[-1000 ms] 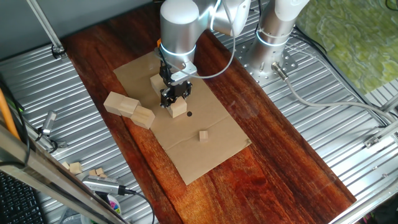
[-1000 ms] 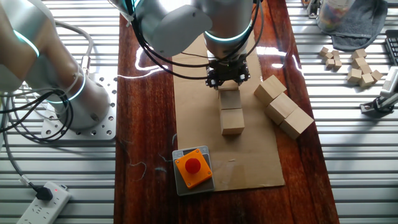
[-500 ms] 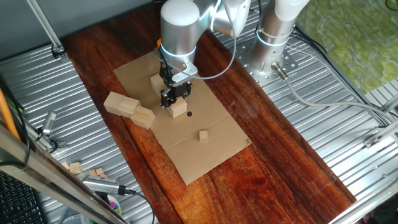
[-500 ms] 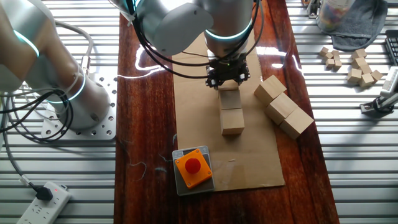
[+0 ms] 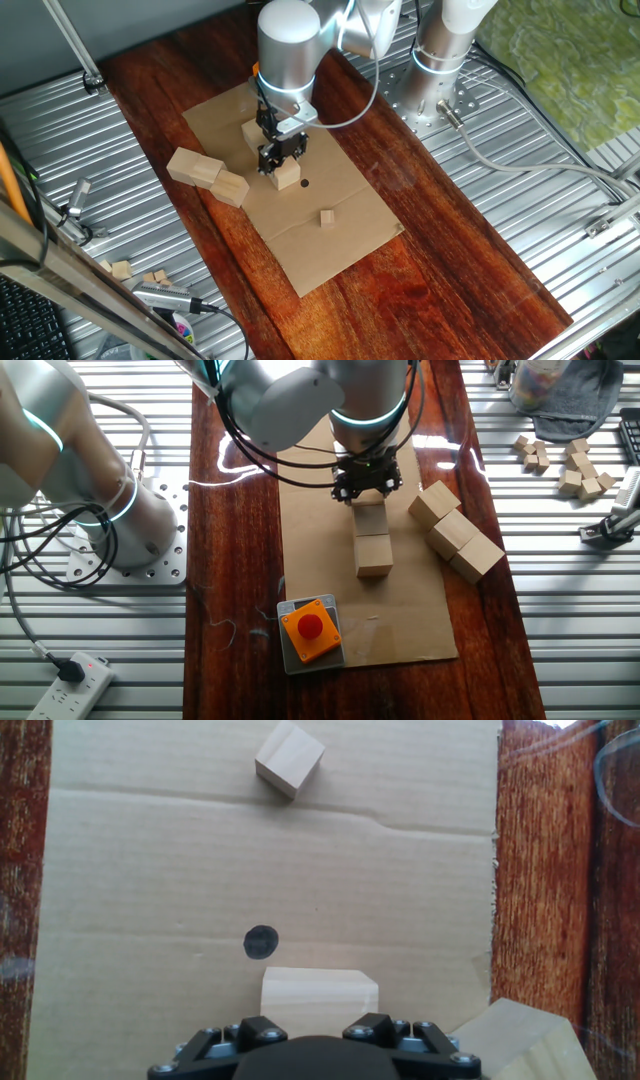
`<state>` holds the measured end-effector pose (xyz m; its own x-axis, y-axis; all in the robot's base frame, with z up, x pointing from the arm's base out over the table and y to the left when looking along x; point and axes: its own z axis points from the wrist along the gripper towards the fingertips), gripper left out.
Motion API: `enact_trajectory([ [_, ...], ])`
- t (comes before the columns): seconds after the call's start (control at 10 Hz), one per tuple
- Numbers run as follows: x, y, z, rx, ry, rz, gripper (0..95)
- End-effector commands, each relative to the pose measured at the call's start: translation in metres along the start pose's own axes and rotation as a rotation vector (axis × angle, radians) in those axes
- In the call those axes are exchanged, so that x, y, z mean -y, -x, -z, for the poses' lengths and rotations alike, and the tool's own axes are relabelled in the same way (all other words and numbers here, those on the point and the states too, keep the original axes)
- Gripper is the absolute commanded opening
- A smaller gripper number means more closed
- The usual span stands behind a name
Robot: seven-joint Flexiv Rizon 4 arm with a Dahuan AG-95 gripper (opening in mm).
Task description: Stack the blocks into a pyramid shape
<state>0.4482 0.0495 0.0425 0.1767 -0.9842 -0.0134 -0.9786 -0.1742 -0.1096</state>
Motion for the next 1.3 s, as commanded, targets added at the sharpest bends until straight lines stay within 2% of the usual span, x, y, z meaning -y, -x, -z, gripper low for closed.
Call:
enact_trajectory([
  [0.1,-0.0002,-0.0003,-0.0006,-0.001,-0.001,0.003,57.0],
  [0.4,-0.0002,-0.0003,-0.0006,-0.002,-0.001,0.006,57.0],
  [0.5,-0.0002,-0.0003,-0.0006,-0.004,-0.001,0.011,76.0],
  [1.3,-0.0003,-0.0003,-0.0004,-0.002,0.001,0.009,76.0],
])
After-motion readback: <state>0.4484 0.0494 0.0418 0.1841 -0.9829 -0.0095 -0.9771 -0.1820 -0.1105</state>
